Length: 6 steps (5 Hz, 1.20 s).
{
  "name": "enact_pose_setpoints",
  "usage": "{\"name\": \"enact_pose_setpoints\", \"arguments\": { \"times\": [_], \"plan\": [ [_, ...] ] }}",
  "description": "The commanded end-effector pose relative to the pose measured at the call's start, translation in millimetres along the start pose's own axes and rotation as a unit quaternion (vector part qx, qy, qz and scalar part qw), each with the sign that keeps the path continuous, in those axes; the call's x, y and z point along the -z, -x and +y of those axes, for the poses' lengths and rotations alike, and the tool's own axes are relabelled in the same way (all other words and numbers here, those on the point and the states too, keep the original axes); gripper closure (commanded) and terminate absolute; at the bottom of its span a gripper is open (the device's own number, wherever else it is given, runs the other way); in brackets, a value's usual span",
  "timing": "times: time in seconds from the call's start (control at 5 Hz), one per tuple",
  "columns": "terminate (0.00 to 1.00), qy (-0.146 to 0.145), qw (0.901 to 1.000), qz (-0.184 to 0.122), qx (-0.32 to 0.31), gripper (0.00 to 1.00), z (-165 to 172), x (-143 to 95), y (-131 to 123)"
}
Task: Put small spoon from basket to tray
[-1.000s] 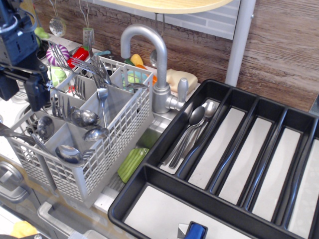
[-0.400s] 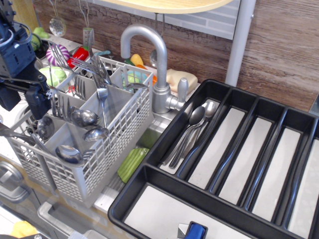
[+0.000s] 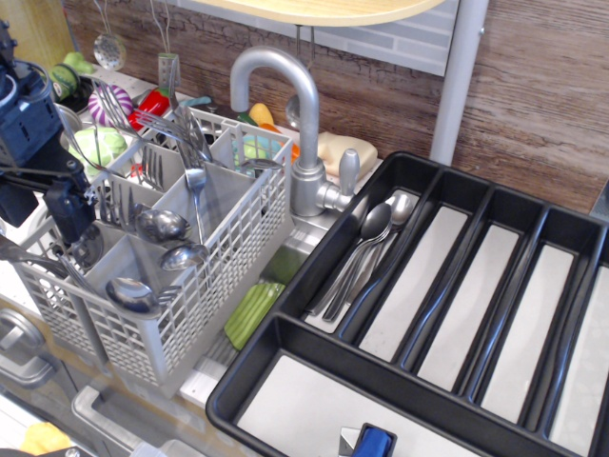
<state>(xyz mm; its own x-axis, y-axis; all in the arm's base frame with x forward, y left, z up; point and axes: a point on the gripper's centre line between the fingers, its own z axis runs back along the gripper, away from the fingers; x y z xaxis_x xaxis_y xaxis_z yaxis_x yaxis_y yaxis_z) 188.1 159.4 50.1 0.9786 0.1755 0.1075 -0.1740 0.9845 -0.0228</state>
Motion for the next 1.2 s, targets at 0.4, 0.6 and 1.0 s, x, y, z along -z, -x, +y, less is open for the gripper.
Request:
{"name": "enact_pose_setpoints", "arguments": {
  "times": [0.4,0.6,1.0],
  "plan": [
    [0.0,0.036,0.9934,-0.074,-0.079,1.0,-2.1,36.7,-18.3],
    [0.0,0.036,0.9938,-0.05,-0.092,1.0,-6.8,27.9,-15.7],
    [0.0,0.03,0.9929,0.043,-0.107,1.0,-22.0,-15.4,-18.9]
  ]
}}
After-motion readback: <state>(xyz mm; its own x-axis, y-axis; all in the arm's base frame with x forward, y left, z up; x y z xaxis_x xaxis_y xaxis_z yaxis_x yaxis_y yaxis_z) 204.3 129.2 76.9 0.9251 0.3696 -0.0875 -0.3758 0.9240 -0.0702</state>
